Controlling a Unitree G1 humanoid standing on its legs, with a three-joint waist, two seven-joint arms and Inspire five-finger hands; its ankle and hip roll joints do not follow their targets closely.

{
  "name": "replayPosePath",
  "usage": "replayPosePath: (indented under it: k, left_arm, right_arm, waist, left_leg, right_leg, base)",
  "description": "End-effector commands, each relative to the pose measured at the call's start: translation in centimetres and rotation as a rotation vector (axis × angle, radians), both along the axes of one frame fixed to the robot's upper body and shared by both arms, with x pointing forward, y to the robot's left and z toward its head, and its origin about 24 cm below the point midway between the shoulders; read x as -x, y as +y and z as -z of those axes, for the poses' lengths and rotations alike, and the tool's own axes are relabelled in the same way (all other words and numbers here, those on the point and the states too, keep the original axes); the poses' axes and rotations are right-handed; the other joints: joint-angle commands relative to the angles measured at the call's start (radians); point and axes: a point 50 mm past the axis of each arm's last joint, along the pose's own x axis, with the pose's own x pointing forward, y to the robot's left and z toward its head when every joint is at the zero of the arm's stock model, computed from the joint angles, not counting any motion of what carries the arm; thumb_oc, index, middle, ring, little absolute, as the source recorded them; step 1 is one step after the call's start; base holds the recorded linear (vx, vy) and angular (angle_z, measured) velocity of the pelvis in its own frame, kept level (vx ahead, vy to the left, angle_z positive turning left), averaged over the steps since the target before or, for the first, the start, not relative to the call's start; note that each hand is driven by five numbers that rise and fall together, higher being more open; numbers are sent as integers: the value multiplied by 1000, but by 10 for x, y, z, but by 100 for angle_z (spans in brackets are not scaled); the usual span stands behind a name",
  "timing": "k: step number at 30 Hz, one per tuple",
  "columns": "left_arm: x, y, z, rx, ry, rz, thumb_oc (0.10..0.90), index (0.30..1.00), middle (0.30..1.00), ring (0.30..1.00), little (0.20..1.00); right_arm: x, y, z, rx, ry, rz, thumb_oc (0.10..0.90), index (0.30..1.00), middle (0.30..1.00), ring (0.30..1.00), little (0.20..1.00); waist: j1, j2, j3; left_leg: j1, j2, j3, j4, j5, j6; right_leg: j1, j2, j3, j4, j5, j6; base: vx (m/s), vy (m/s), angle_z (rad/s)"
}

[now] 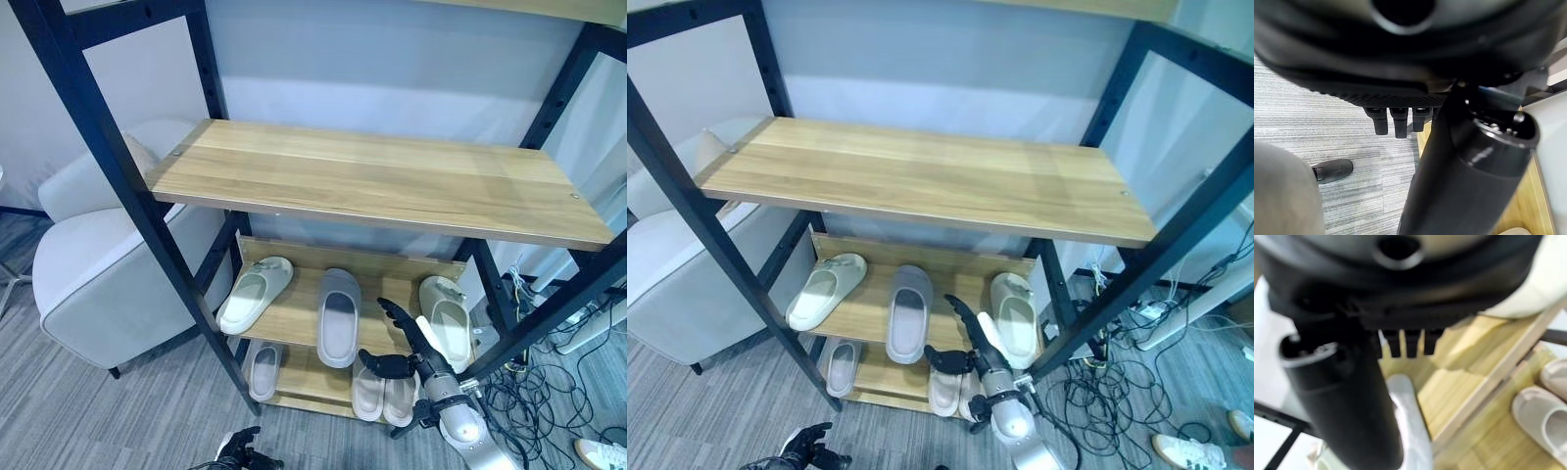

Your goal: Arrange the slippers neatly on the shoe rack.

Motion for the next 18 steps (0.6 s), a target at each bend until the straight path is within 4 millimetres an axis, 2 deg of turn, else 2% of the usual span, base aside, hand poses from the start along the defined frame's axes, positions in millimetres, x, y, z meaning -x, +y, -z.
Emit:
replayPosePath:
  k: [1, 9, 18]
  left_arm:
    - [13, -4, 5, -29, 47, 50, 800, 900, 900, 900, 900]
    - [22, -6, 7, -37, 73, 35, 800, 900, 900, 900, 900]
    - [27, -6, 9, -48, 91, 41, 800, 900, 900, 900, 900]
  right_arm:
    - [-30, 0, -44, -80, -250, 38, 800, 900, 900, 900, 900]
    - [-30, 5, -30, -150, -199, 100, 800, 900, 900, 900, 900]
    - [-37, 12, -35, -197, -217, 105, 800, 900, 900, 900, 900]
  waist:
    - [50, 15, 20]
    - [55, 27, 21]
    - [60, 41, 21]
  left_leg:
    - [4, -15, -24, 8, -92, 4]
    - [8, -18, -23, 8, -97, 4]
    - [6, -23, -30, 8, -96, 5]
  right_leg:
    - [34, 3, -12, 38, -114, 42]
    - [43, -1, -15, 31, -116, 41]
    - [43, -5, -18, 31, -118, 42]
  base:
    - [27, 35, -2]
    - [24, 20, 0]
    - [10, 13, 2]
